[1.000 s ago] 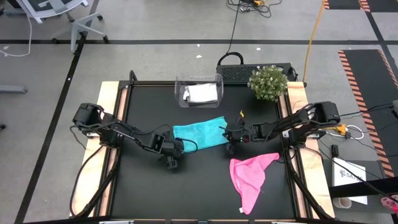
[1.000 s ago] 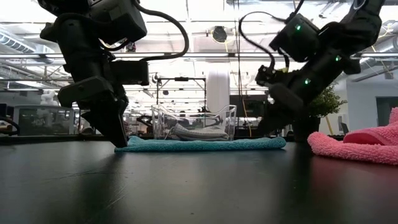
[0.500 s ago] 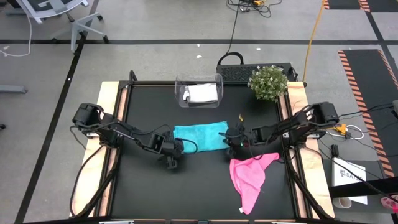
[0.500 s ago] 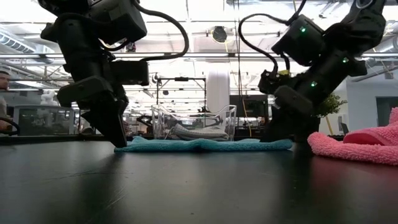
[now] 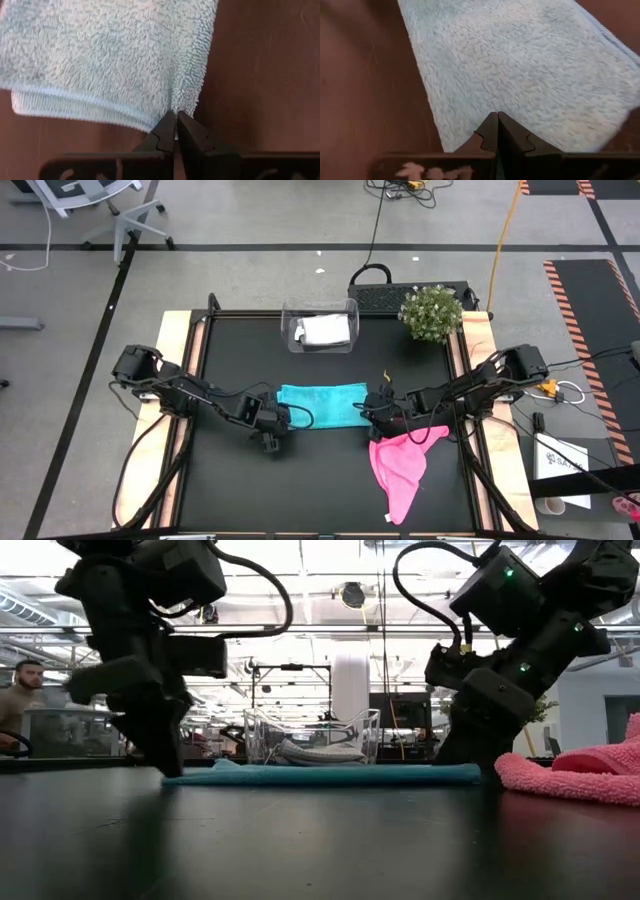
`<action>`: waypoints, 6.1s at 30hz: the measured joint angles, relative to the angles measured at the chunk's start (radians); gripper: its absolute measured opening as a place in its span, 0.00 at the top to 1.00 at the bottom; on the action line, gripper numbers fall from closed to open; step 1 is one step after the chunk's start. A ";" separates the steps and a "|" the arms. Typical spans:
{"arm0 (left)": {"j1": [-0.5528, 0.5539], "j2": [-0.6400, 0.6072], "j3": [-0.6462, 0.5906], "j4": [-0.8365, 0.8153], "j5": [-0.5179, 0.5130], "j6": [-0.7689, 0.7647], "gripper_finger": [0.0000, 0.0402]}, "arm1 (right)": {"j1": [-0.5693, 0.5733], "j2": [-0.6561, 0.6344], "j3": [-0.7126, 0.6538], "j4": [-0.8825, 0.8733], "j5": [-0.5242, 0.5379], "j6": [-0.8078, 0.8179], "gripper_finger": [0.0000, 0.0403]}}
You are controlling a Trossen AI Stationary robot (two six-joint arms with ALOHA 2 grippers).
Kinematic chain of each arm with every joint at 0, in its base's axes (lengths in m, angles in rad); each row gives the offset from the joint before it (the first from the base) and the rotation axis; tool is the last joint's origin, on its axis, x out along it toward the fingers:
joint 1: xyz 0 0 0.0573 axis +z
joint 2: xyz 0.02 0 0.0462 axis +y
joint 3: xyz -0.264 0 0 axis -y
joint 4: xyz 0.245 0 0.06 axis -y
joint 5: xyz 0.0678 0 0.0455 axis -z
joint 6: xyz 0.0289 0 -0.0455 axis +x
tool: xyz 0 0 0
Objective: Fold microfiber towels
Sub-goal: Fold the light blue microfiber cloth
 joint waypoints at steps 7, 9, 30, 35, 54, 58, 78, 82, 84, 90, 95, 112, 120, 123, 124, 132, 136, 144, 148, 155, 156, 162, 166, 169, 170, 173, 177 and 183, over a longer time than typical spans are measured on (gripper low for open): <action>0.000 -0.170 0.001 -0.053 -0.070 -0.026 0.84 | -0.021 -0.116 0.052 -0.046 0.007 -0.128 1.00; 0.005 -0.198 0.002 -0.053 -0.140 -0.031 0.81 | -0.037 -0.144 0.063 -0.063 0.011 -0.176 1.00; 0.128 -0.021 0.003 0.028 -0.170 -0.111 0.73 | -0.266 -0.155 0.074 -0.216 -0.020 -0.074 0.63; 0.128 -0.006 0.003 0.026 -0.169 -0.180 0.73 | -0.293 -0.136 0.074 -0.213 -0.070 -0.089 0.58; 0.153 -0.008 0.003 0.022 -0.166 -0.191 0.73 | -0.322 0.026 0.076 -0.132 -0.172 -0.135 0.58; 0.153 -0.008 0.003 0.021 -0.166 -0.187 0.73 | -0.323 0.027 0.076 -0.136 -0.166 -0.123 0.67; 0.104 -0.009 0.004 0.056 -0.027 -0.193 0.73 | -0.330 0.026 0.075 -0.138 -0.173 -0.104 0.99; 0.096 -0.009 0.004 0.027 -0.061 -0.177 0.73 | -0.330 0.026 0.075 -0.139 -0.173 -0.103 1.00; 0.099 -0.009 0.004 0.017 -0.080 -0.176 0.73 | -0.330 0.026 0.075 -0.139 -0.173 -0.100 1.00; 0.106 -0.009 0.004 -0.002 -0.088 -0.177 0.73 | -0.330 0.022 0.074 -0.141 -0.173 -0.089 1.00; 0.106 -0.009 -0.010 0.009 -0.092 -0.191 0.73 | -0.329 0.007 0.073 -0.150 -0.180 -0.089 1.00; 0.106 -0.010 -0.087 0.153 -0.121 -0.234 0.73 | -0.329 -0.037 0.071 -0.196 -0.181 -0.029 1.00; 0.106 -0.010 -0.087 0.145 -0.120 -0.210 0.73 | -0.329 -0.158 0.071 -0.255 -0.178 0.035 1.00; 0.106 -0.010 -0.088 0.159 -0.120 -0.209 0.73 | -0.328 -0.198 0.072 -0.253 -0.177 0.056 1.00; 0.106 -0.009 -0.088 0.163 -0.120 -0.209 0.73 | -0.328 -0.210 0.072 -0.252 -0.177 0.065 1.00; 0.106 -0.006 -0.090 0.207 -0.118 -0.225 0.73 | -0.329 -0.231 0.073 -0.253 -0.175 0.069 1.00; 0.106 0.010 -0.090 0.238 -0.122 -0.243 0.73 | -0.329 -0.231 0.073 -0.255 -0.175 0.068 1.00; 0.098 0.104 -0.086 0.396 -0.122 -0.254 0.73 | -0.329 -0.231 0.074 -0.304 -0.174 0.067 1.00; 0.098 0.109 -0.086 0.401 -0.117 -0.252 0.73 | -0.329 -0.231 0.074 -0.314 -0.174 0.067 1.00; 0.098 0.109 -0.087 0.402 -0.114 -0.253 0.73 | -0.329 -0.231 0.074 -0.313 -0.174 0.083 1.00; 0.098 0.109 -0.087 0.402 -0.114 -0.254 0.73 | -0.329 -0.231 0.074 -0.313 -0.174 0.092 1.00; 0.098 0.110 -0.087 0.406 -0.113 -0.252 0.73 | -0.329 -0.231 0.074 -0.276 -0.176 0.146 1.00; 0.099 0.110 -0.088 0.411 -0.106 -0.238 0.73 | -0.329 -0.231 0.075 -0.256 -0.180 0.181 1.00; 0.099 0.110 -0.087 0.404 -0.085 -0.203 0.73 | -0.330 -0.231 0.107 -0.293 -0.227 0.201 1.00; 0.099 0.110 -0.087 0.402 -0.079 -0.197 0.73 | -0.330 -0.231 0.127 -0.315 -0.242 0.202 1.00; 0.099 0.110 -0.087 0.401 -0.071 -0.180 0.73 | -0.329 -0.231 0.206 -0.416 -0.258 0.195 1.00; 0.099 0.110 -0.087 0.400 -0.060 -0.141 0.73 | -0.338 -0.231 0.327 -0.527 -0.257 0.159 1.00; 0.099 0.110 -0.087 0.397 -0.054 -0.099 0.73 | -0.350 -0.231 0.419 -0.551 -0.258 0.171 1.00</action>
